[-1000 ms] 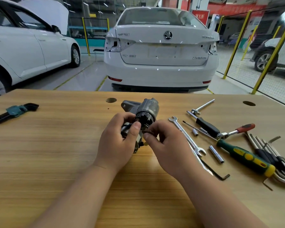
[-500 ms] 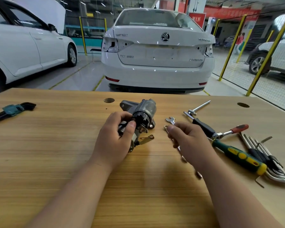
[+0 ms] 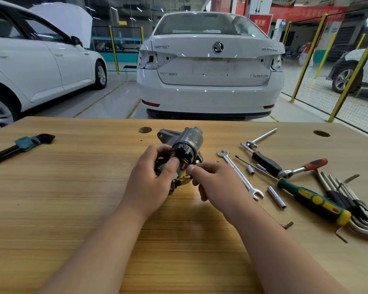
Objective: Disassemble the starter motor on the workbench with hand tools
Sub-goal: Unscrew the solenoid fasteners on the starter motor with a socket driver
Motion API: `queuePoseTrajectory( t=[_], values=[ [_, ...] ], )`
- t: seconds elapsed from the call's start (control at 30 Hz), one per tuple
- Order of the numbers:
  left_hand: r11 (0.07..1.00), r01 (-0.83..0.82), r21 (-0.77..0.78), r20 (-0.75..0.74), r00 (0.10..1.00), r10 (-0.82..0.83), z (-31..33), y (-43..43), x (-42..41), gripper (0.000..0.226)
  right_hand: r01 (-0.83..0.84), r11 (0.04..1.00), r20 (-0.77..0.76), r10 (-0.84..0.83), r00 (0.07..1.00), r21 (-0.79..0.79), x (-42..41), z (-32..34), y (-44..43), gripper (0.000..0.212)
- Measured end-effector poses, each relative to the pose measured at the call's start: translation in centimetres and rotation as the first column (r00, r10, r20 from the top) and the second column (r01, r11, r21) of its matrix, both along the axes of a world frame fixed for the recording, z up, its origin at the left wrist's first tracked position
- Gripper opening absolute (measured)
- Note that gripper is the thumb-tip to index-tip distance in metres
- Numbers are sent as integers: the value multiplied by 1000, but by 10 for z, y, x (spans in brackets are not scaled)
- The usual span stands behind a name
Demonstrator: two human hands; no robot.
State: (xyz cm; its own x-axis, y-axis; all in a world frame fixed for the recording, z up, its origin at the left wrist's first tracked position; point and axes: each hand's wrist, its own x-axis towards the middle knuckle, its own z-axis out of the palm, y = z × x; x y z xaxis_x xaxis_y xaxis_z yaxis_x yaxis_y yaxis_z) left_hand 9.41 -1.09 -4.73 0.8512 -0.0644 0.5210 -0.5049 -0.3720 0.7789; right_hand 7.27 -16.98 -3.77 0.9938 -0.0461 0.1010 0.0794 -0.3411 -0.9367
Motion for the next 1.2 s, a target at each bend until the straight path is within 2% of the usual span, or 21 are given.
queuePoseTrajectory(
  t=[0.1, 0.17, 0.2, 0.23, 0.27, 0.3, 0.33, 0.4, 0.47, 0.53, 0.63, 0.7, 0.77, 0.8, 0.87, 0.93, 0.97, 1.03, 1.13, 1.2],
  values=[
    [1000, -13, -6, -8, 1000, 13, 2, -1, -2, 16, -2, 1000, 7, 2, 1000, -1, 1, -1, 2, 25],
    [997, -74, -4, -24, 997, 74, 9, -6, -5, 13, 7, 1000, 19, -6, 1000, -4, 0, -3, 1, 31],
    [991, -128, 35, -30, 991, 129, 14, -10, -5, 20, 21, 1000, 31, -21, 999, -3, 1, -3, -1, 32],
    [973, -190, 131, -37, 980, 196, 22, -16, -3, 29, 48, 999, 49, -48, 998, -2, 1, -3, -4, 33],
    [926, -244, 289, -41, 963, 267, 33, -23, -1, 40, 84, 996, 66, -84, 994, 2, 3, -3, -9, 34],
    [845, -270, 462, -52, 943, 330, 44, -31, 3, 47, 119, 993, 74, -120, 990, 9, 4, -3, -13, 35],
    [756, -262, 600, -68, 925, 374, 53, -38, 8, 50, 146, 989, 70, -147, 987, 14, 5, -4, -17, 36],
    [641, -203, 740, -83, 918, 387, 69, -46, 15, 47, 173, 985, 47, -172, 984, -11, 4, -5, -22, 37],
    [625, -139, 768, -85, 945, 315, 74, -39, 17, 40, 185, 982, 31, -184, 982, -31, 2, -6, -26, 36],
    [673, -24, 739, -141, 972, 189, 77, -16, 13, 38, 180, 984, 38, -180, 983, -12, -2, -6, -31, 35],
    [694, 181, 697, -295, 954, 48, 90, 29, 5, 47, 170, 985, 45, -170, 984, -16, -4, -4, -35, 34],
    [721, 204, 662, -338, 940, 44, 94, 44, -5, 47, 173, 983, 55, -170, 984, -54, -4, -4, -34, 32],
    [677, 97, 730, -247, 961, 128, 88, 36, -11, 45, 164, 982, 76, -157, 985, -95, -6, -2, -29, 31],
    [611, -4, 792, -151, 967, 203, 81, 26, -12, 54, 151, 981, 93, -140, 986, -121, -6, -2, -27, 30],
    [418, -217, 882, 60, 932, 357, 67, 2, -12, 77, 122, 978, 126, -101, 987, -171, -7, -2, -23, 27],
    [316, -357, 879, 215, 889, 404, 58, -11, -8, 76, 106, 975, 146, -78, 986, -195, -8, -3, -24, 26],
    [316, -398, 861, 266, 883, 387, 56, -9, -4, 71, 105, 974, 147, -76, 986, -199, -8, -4, -26, 26],
    [389, -429, 815, 330, 896, 296, 52, 5, 2, 66, 111, 968, 129, -83, 988, -224, -8, -5, -31, 25],
    [554, -330, 764, 328, 939, 107, 48, 31, 10, 67, 117, 929, 127, -76, 989, -351, -8, -8, -37, 15],
    [617, -246, 747, 280, 959, 44, 50, 44, 13, 65, 122, 883, 171, -48, 984, -454, -11, -5, -38, 15]
  ],
)
